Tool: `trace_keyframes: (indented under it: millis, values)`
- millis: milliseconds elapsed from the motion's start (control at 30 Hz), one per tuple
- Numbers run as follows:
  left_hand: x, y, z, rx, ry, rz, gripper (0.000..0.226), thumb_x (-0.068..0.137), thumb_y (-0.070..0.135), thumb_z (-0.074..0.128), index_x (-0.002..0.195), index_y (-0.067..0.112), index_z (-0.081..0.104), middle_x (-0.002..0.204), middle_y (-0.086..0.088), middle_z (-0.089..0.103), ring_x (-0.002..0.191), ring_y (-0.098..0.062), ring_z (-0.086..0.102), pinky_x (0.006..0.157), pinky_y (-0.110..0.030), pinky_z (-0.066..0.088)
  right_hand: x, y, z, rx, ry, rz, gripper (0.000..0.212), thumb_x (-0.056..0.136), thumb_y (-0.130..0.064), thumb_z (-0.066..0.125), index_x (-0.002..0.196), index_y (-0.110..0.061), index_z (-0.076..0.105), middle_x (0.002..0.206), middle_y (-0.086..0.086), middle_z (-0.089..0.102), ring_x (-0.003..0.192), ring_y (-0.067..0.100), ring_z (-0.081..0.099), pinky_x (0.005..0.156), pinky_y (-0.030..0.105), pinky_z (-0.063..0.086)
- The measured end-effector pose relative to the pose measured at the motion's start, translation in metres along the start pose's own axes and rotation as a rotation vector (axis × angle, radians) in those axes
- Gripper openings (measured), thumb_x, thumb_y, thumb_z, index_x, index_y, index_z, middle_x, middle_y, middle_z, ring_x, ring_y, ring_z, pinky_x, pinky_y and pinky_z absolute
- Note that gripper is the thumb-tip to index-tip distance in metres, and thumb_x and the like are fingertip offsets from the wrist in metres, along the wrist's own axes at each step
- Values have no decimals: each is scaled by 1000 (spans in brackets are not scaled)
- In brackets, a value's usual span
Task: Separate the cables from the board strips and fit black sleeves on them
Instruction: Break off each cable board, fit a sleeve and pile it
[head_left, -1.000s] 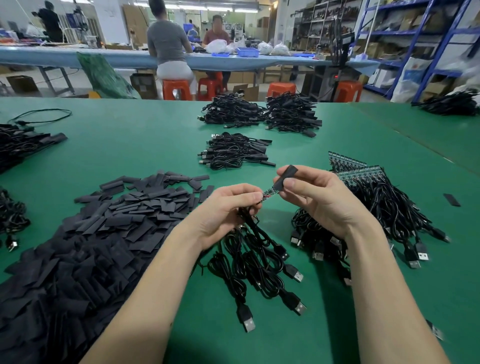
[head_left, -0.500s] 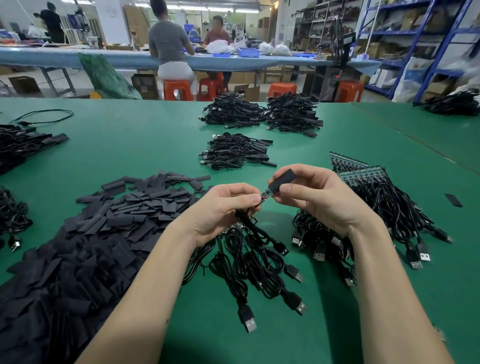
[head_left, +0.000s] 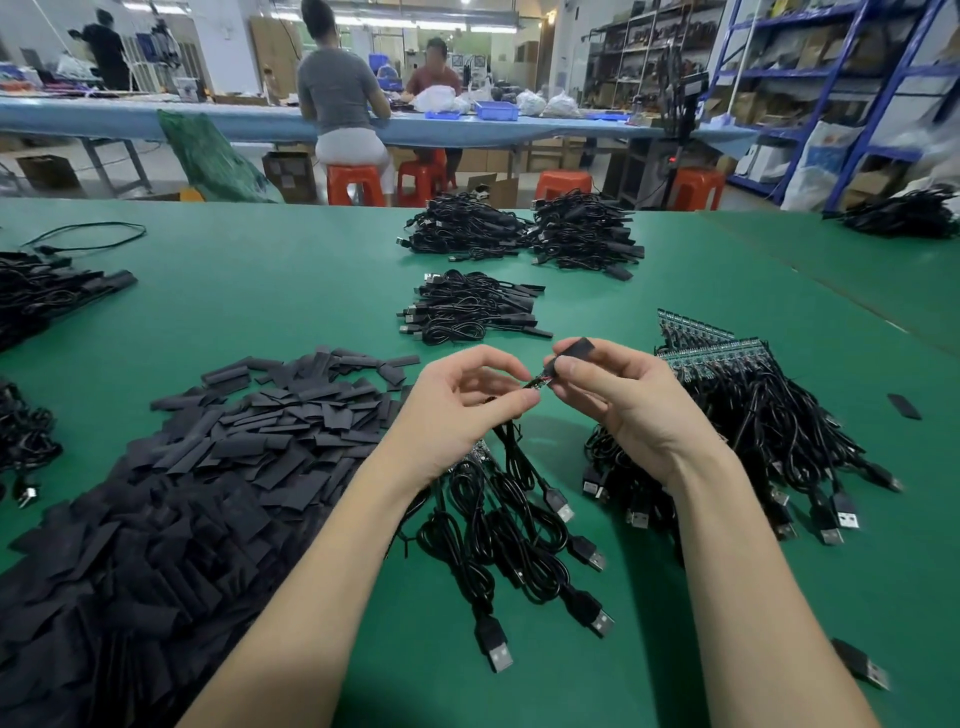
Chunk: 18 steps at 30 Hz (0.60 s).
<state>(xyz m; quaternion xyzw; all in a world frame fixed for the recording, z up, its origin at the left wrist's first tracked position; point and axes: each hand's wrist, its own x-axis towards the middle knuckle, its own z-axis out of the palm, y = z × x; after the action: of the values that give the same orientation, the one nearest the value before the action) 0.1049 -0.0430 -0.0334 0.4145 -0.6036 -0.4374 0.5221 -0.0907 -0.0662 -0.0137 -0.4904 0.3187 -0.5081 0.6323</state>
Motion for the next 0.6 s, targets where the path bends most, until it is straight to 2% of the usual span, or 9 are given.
trace_keyframes:
  millis: [167,400,600]
  values:
    - [1,-2,7,5,71,138,12,81,7,82,89,15,78,84,-4,77,78,-15,72,77,-24,56,1,0,-1,25,45,33,12,70,-15,83,80,-11,82,86,7,75,81,14,72,77,18,57]
    - [1,-6,7,-8,55,136,12,80,10,83,86,21,82,82,-3,78,76,-13,73,74,-19,54,1,1,0,83,64,78,12,71,-13,81,82,-10,82,89,9,76,81,14,73,74,17,57]
    - [2,-6,10,-40,55,160,16,80,8,83,84,23,81,84,-4,78,77,-14,74,75,-21,55,0,3,2,53,31,82,18,69,-14,82,86,-9,82,92,12,76,82,17,73,76,18,57]
